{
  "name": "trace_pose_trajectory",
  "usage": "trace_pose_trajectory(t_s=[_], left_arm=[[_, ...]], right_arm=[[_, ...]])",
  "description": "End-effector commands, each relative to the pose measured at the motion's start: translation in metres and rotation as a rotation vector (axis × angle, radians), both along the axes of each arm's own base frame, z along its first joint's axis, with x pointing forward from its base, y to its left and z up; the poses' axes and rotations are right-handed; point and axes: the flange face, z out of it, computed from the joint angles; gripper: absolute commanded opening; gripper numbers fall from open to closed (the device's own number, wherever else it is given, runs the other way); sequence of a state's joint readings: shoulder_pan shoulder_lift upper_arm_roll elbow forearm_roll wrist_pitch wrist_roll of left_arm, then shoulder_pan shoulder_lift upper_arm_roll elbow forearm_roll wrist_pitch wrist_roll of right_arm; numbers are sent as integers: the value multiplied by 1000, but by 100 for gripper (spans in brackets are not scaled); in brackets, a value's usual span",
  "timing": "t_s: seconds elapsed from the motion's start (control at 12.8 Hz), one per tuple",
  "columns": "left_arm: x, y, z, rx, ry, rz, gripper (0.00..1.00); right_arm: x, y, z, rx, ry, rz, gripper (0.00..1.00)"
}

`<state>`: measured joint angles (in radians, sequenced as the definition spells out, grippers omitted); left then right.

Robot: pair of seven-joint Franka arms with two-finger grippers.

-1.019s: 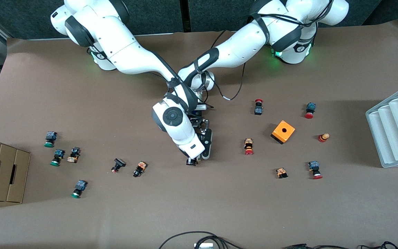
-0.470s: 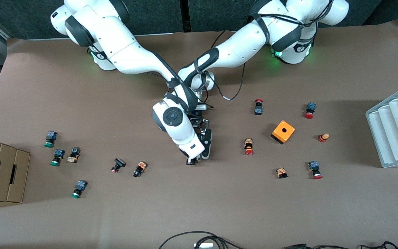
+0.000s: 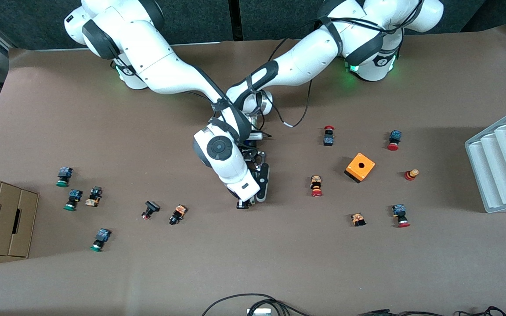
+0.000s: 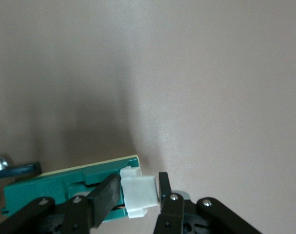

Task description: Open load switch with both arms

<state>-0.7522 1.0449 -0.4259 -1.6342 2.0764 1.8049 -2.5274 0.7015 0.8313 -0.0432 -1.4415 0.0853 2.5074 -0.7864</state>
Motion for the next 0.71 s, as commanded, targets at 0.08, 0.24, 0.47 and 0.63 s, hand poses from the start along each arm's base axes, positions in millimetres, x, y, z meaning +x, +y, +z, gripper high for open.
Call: trace_pose_trajectory(t_s=[0.08, 0.24, 0.47, 0.63], left_arm=[[0, 3, -7, -9, -6, 5, 67], [1, 3, -7, -10, -6, 6, 67], [1, 3, -7, -10, -6, 6, 67], [1, 3, -7, -10, -6, 6, 67]], right_arm=[[-4, -4, -2, -5, 22, -12, 38], [-4, -4, 1, -3, 20, -12, 37], [-5, -3, 3, -2, 19, -10, 37], [-6, -4, 6, -2, 19, -11, 37]])
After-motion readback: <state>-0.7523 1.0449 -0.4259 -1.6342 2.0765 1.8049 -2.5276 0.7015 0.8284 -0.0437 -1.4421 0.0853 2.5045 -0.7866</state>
